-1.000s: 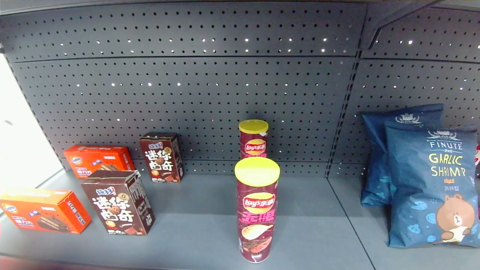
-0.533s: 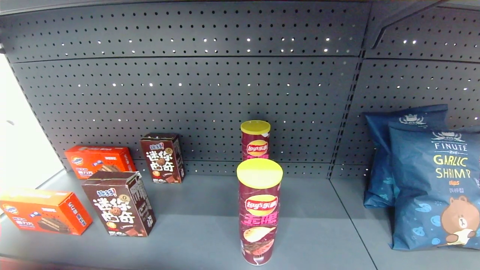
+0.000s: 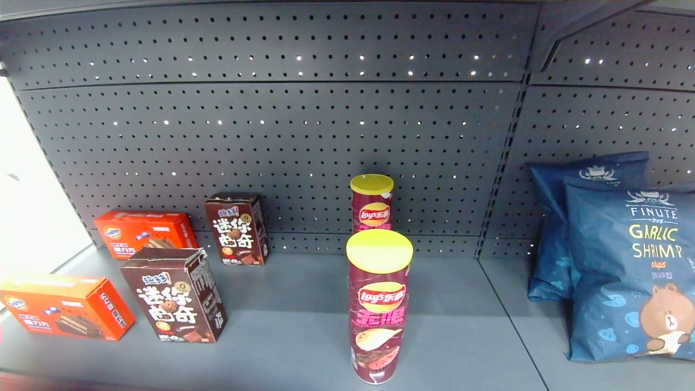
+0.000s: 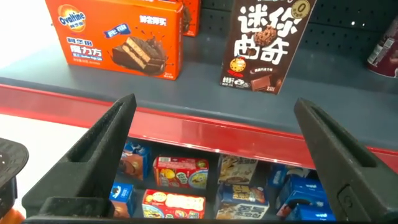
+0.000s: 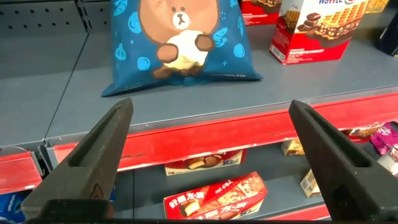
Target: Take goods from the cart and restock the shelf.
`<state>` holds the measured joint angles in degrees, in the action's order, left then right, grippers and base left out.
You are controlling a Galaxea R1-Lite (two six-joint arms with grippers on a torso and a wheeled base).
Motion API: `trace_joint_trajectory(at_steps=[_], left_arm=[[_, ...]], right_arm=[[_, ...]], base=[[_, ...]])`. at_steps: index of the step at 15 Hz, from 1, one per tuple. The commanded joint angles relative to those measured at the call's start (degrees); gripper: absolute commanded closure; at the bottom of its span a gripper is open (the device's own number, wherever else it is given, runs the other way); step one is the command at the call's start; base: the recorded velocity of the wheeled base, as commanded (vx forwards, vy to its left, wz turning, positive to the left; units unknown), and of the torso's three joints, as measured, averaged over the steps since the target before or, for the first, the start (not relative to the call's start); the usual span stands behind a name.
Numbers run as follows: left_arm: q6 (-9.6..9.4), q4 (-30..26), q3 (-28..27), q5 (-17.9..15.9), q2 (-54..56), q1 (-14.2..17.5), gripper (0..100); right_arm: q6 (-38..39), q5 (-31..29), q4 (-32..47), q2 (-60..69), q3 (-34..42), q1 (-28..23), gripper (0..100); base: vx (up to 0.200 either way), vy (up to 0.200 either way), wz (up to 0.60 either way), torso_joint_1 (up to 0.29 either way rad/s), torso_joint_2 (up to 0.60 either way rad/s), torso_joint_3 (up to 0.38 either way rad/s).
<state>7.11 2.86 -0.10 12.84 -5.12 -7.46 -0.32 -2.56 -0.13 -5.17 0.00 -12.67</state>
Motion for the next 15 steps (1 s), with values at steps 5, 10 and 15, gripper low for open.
trace_joint_trajectory(at_steps=[5,10,15], left_arm=[[0.01,0.04,0.01,0.0,-0.07,0.08,0],[0.1,0.04,0.01,0.0,-0.15,-0.01,0],[0.1,0.04,0.01,0.0,-0.15,-0.01,0]], right_arm=[[-0.03,0.01,-0.04,-0.1,0.0,0.01,0],[-0.03,0.01,0.05,-0.1,0.0,0.01,0],[-0.03,0.01,-0.04,-0.1,0.0,0.01,0]], base=[[0.0,0.04,0.0,0.001,0.0,0.0],[0.0,0.0,0.0,0.0,0.0,0.0],[0.0,0.04,0.0,0.0,0.0,0.0]])
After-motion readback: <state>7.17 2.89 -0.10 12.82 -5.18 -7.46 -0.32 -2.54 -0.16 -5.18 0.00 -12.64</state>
